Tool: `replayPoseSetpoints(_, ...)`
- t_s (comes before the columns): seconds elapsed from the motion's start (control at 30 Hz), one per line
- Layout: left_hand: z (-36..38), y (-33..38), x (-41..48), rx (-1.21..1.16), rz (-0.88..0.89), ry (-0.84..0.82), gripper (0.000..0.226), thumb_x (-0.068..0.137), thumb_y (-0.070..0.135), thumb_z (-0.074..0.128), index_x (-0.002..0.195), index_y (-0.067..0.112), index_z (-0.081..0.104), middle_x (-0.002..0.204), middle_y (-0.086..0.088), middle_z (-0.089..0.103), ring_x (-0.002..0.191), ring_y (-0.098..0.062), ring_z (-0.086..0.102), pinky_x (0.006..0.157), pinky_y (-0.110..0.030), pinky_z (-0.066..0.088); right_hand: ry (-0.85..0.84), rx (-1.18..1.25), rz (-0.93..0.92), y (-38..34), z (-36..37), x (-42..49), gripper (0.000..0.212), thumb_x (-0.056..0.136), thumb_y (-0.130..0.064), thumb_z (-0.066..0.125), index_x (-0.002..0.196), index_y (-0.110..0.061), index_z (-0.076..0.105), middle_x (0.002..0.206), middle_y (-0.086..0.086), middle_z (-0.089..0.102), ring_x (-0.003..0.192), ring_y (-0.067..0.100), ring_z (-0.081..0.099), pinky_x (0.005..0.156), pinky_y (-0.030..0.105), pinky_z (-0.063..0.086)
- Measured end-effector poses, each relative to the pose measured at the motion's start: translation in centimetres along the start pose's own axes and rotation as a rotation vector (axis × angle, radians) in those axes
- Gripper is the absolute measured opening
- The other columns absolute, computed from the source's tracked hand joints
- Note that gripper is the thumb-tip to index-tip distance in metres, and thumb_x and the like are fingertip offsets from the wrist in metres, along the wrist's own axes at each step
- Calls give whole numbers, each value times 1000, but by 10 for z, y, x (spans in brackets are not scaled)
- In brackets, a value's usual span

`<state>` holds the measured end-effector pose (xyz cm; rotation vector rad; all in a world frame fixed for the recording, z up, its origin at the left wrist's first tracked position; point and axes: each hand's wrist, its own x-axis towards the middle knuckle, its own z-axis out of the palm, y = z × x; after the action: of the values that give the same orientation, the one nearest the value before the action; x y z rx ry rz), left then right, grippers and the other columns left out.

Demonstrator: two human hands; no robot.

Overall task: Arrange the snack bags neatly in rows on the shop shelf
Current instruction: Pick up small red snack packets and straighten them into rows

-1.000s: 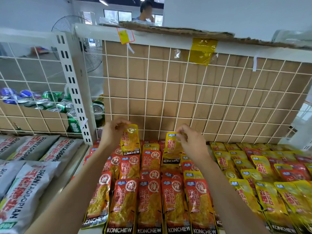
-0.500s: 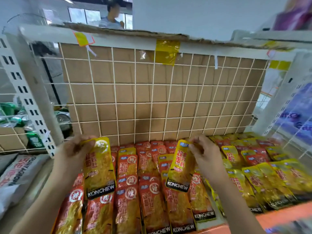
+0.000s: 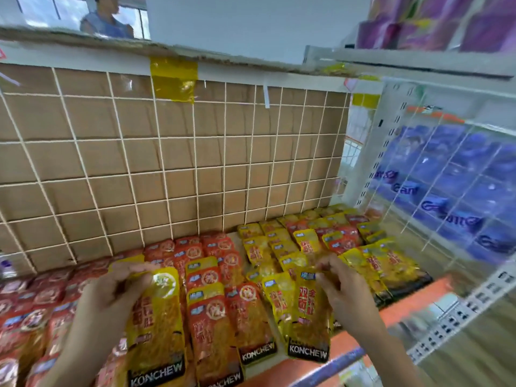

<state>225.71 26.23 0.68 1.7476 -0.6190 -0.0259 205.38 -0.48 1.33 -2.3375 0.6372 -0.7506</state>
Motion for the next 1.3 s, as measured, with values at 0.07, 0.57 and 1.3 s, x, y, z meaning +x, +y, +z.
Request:
replayPoseSetpoints(0.07,19,1,1,-24,-10,-27,33,80,5,68,86,38,70,89,20,70,82,1,62,75,-15,45,-2,-9,24,14,-14,-1,38,87,-5,58,75,-37,43,56,-9,53,56,2,50,51,18,33)
replayPoseSetpoints(0.57,172,30,-4,-2,-102,-59,38,84,-7,57,75,27,72,77,13,70,74,0,62,60,-4,44,-98,93,1,129,-75,49,26,88,1,55,78,-23,51,59,5,54,53,15,48,47,20,32)
replayPoseSetpoints(1.3,275,40,1,316,-218,-26,22,86,2,61,88,23,69,88,12,65,79,3,57,62,-6,43,-439,-31,-183,149,-22,109,12,94,-21,50,103,-20,56,93,-10,59,83,4,54,64,10,37)
